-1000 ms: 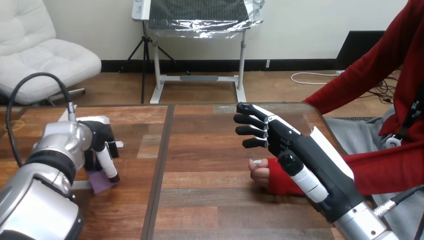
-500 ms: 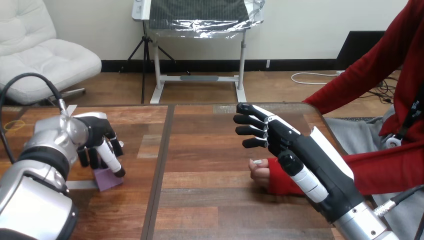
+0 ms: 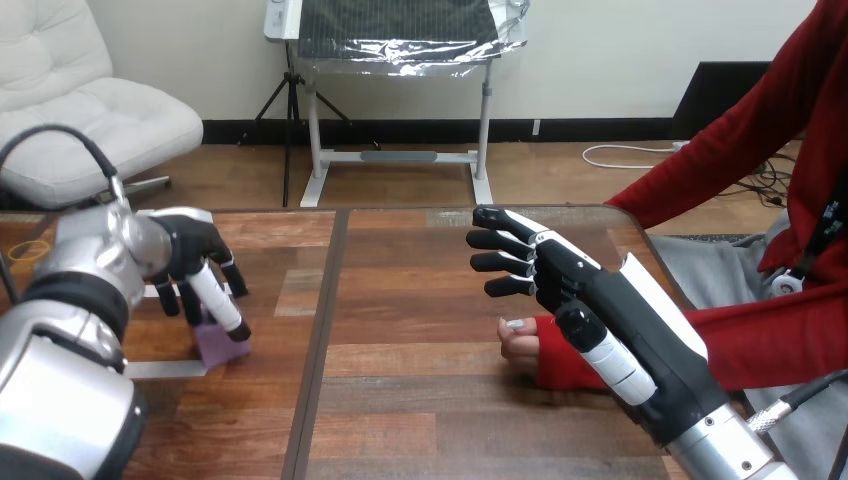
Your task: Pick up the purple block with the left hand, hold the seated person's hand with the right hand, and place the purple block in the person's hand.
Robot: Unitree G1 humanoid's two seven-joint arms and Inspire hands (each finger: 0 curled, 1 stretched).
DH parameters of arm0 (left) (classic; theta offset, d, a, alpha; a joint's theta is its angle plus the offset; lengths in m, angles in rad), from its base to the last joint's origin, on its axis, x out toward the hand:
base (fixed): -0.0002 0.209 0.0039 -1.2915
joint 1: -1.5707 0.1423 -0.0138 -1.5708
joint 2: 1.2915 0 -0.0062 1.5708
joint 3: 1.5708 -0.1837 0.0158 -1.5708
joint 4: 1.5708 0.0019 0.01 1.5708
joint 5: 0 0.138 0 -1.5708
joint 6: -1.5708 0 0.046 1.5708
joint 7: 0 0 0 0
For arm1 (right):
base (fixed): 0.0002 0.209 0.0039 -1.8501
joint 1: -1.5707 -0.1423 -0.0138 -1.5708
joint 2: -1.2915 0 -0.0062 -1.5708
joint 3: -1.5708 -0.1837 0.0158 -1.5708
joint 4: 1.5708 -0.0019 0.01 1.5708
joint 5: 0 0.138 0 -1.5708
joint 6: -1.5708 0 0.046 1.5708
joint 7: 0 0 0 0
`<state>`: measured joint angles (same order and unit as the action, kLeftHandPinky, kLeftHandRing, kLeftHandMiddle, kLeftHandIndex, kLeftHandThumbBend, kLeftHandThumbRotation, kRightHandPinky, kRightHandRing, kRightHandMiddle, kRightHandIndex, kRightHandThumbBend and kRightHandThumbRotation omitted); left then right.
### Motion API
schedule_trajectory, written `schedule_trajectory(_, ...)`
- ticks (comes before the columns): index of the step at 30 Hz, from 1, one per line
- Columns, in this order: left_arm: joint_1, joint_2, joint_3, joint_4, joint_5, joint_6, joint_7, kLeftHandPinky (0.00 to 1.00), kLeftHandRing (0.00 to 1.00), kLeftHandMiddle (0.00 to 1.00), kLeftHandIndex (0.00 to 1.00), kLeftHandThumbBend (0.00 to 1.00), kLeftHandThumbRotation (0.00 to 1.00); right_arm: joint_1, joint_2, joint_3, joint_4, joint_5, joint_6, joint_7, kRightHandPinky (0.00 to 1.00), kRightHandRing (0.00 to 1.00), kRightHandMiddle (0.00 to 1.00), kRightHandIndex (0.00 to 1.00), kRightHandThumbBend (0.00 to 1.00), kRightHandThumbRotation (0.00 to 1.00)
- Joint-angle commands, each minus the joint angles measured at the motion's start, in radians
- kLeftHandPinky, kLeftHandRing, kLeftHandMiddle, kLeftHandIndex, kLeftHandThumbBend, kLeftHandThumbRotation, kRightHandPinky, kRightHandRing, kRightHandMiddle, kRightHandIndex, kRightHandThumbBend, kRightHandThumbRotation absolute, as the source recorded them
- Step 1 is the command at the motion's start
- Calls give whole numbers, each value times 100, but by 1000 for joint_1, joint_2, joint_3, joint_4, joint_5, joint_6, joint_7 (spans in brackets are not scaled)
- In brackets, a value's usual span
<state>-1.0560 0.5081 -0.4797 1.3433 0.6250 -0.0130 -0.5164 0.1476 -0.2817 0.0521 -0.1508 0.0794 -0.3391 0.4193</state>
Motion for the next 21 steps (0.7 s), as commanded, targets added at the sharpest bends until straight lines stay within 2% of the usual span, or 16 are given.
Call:
schedule_trajectory(1, -99, 26, 9, -47, -6, 2, -36, 55, 64, 68, 74, 77, 3, -51, -7, -19, -23, 4, -8, -9, 78, 84, 87, 90, 100, 100)
schedule_trajectory(13, -139, 45, 19, -66, -5, 39, -119, 63, 73, 75, 76, 83, 2, -52, -8, -19, -21, 14, 2, -3, 78, 85, 88, 91, 100, 100)
schedule_trajectory(21, -149, 61, 25, -88, -4, 31, -150, 60, 72, 77, 74, 86, 3, -56, -9, -20, -12, 13, -4, -1, 79, 85, 88, 91, 100, 100)
